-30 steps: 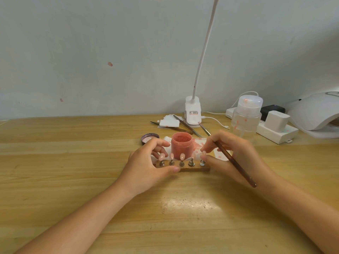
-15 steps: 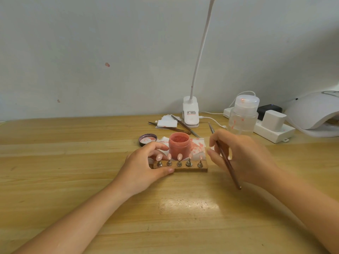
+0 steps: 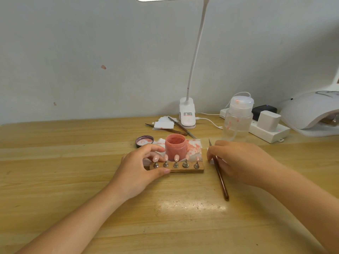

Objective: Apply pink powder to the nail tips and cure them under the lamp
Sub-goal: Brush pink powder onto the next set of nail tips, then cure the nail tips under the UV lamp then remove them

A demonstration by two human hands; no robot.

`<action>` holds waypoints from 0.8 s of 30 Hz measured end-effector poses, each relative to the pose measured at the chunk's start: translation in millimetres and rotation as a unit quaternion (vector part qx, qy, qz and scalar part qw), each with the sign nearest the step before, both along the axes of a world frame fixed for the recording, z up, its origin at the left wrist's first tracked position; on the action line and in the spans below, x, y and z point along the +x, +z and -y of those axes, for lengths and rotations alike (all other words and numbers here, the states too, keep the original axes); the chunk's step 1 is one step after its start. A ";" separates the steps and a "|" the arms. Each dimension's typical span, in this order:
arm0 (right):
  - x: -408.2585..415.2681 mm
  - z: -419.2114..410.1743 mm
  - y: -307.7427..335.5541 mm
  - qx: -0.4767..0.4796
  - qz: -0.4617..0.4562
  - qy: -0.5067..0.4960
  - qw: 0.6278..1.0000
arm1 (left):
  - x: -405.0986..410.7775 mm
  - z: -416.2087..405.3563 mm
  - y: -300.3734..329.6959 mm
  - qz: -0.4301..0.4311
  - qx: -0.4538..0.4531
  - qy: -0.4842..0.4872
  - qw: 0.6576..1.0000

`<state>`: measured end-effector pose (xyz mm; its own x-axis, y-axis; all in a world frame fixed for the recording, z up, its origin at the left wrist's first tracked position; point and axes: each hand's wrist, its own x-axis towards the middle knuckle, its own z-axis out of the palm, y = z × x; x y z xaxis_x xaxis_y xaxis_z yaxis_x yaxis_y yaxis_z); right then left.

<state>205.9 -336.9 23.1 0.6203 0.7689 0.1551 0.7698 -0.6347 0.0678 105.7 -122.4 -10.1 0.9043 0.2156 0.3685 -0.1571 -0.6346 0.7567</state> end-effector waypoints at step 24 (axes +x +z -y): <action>41.4 126.6 61.6 0.033 -0.413 -0.274 0.868 | 30.7 155.6 44.1 0.019 -0.166 -0.126 0.978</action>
